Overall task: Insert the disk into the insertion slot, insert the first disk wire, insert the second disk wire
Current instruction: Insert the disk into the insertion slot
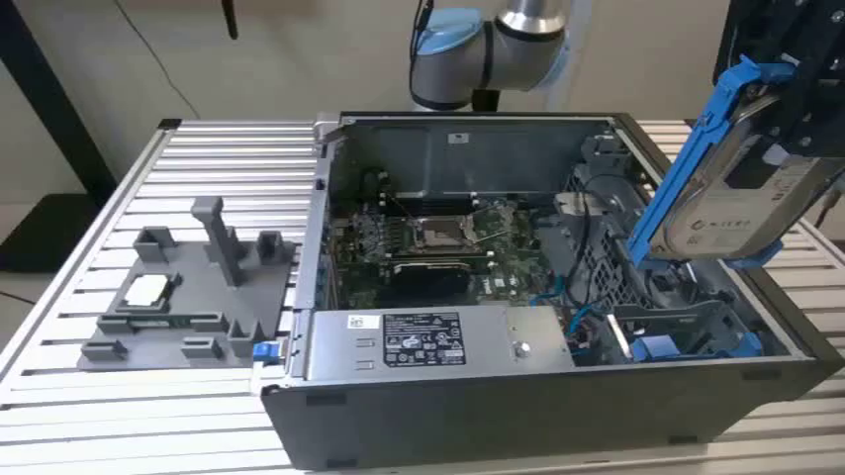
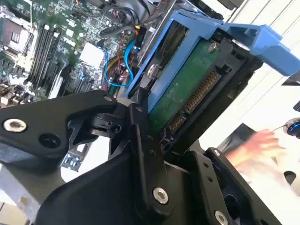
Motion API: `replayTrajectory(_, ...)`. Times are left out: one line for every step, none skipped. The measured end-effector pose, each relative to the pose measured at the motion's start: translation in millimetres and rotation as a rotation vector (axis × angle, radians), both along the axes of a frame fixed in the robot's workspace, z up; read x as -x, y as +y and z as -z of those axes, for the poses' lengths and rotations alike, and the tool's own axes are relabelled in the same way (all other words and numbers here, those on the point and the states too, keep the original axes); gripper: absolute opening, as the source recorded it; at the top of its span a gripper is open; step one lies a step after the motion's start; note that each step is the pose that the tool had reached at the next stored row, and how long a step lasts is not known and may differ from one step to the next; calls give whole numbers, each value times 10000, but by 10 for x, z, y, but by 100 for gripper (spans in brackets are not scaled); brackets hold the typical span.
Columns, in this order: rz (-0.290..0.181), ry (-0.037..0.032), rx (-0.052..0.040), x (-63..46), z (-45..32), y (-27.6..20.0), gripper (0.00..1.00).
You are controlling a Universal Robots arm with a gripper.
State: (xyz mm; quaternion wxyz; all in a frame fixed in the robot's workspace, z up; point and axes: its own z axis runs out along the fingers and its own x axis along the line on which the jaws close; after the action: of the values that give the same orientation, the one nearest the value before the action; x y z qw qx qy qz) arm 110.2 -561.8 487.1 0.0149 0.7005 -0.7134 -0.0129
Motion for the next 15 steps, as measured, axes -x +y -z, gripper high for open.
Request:
replayTrajectory(0,0,0,0,0,0,33)
replayTrajectory(0,0,0,0,0,0,33)
replayTrajectory(0,0,0,0,0,0,33)
replayTrajectory(0,0,0,0,0,0,33)
replayTrajectory(0,0,1,0,0,0,33)
replayTrajectory(0,0,0,0,0,0,33)
replayTrajectory(0,0,0,0,0,0,33)
replayTrajectory(0,0,0,0,0,0,33)
replayTrajectory(0,0,0,0,0,0,33)
replayTrajectory(0,0,0,0,0,0,33)
replayTrajectory(0,0,0,0,0,0,33)
replayTrajectory(0,0,0,0,0,0,33)
replayTrajectory(0,0,1,0,2,0,33)
replayTrajectory(0,0,0,0,8,0,33)
replayTrajectory(0,0,1,0,17,0,33)
